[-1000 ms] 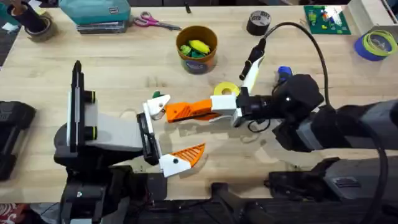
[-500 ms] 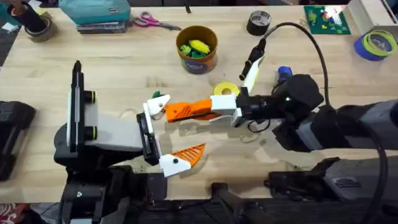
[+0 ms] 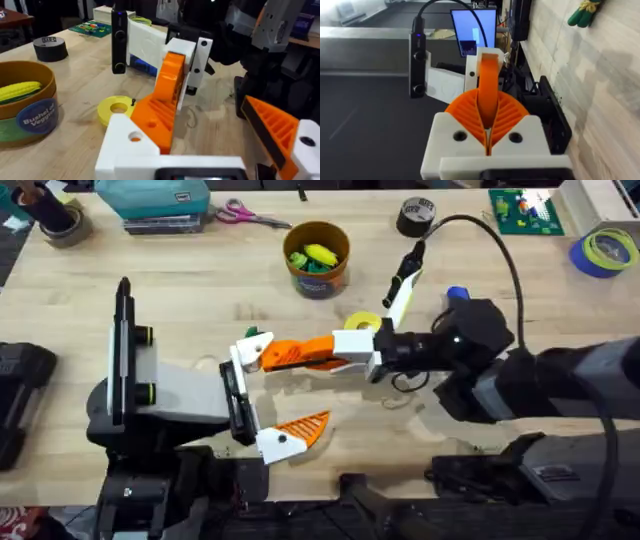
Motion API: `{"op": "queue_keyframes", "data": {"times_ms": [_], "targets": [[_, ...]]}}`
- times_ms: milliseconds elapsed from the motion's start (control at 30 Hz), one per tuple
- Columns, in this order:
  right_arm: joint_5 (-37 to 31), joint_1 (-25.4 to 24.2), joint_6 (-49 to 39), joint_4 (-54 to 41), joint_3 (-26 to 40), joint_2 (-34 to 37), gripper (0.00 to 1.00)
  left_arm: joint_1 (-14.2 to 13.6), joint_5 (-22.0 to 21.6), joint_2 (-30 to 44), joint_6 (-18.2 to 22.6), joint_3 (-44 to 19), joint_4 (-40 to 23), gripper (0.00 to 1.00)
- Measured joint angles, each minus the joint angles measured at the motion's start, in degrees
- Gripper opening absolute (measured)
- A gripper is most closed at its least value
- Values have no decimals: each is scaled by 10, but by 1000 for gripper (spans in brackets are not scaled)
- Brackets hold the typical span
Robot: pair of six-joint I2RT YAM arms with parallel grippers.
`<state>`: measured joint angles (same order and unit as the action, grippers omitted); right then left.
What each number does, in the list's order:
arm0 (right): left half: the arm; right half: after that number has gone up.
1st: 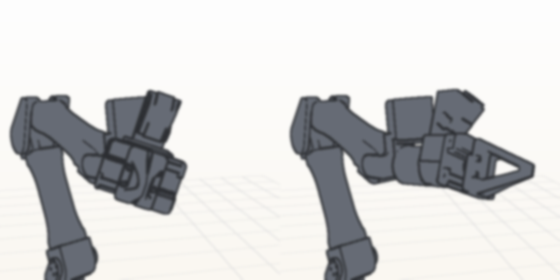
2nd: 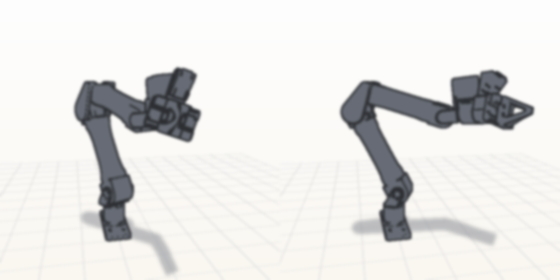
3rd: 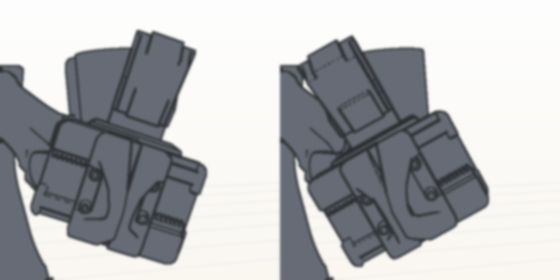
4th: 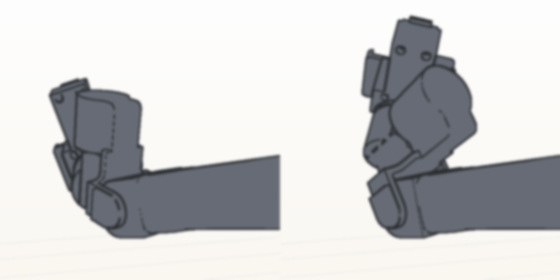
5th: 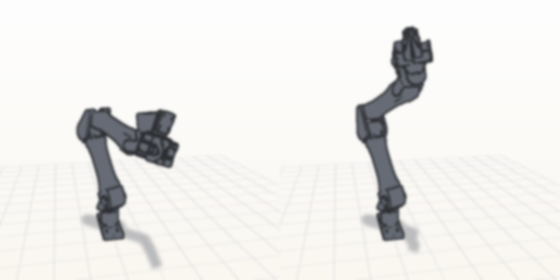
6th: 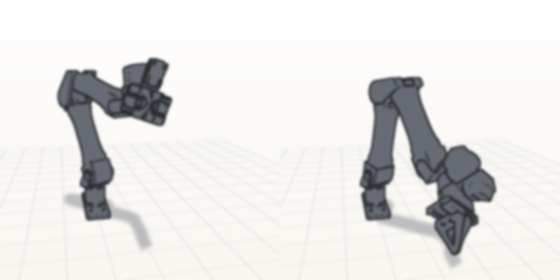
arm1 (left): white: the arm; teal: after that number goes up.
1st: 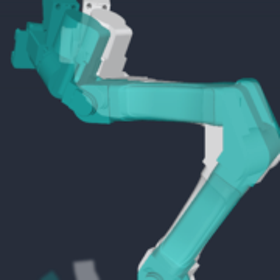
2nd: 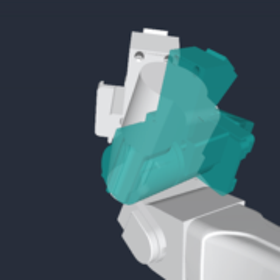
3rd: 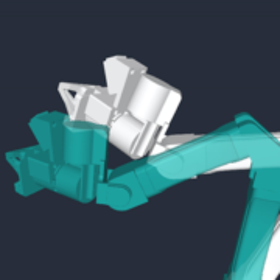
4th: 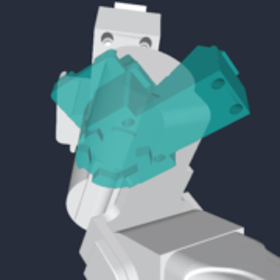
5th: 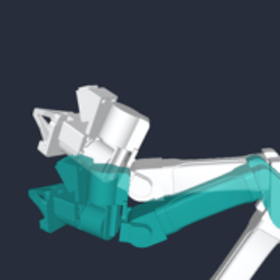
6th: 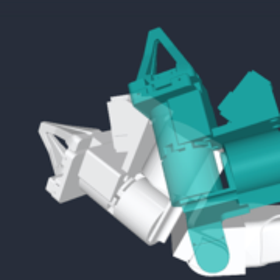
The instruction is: Pick up the gripper from the table and insert it into the empty holder that is missing its gripper. Then pick up a screw, insert it into the mounting hole, and use the screwdriver to tighten it. Finally, clean up the table by picking up the vegetable and placing it into the bucket.
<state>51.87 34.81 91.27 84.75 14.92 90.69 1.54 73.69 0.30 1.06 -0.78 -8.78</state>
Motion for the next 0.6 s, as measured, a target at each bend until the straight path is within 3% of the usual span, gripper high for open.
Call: {"op": "queue_keyframes", "data": {"times_ms": [600], "targets": [[-6, 30, 0, 5, 53, 58, 9, 0, -9, 0, -2, 0, 1, 986]]}}
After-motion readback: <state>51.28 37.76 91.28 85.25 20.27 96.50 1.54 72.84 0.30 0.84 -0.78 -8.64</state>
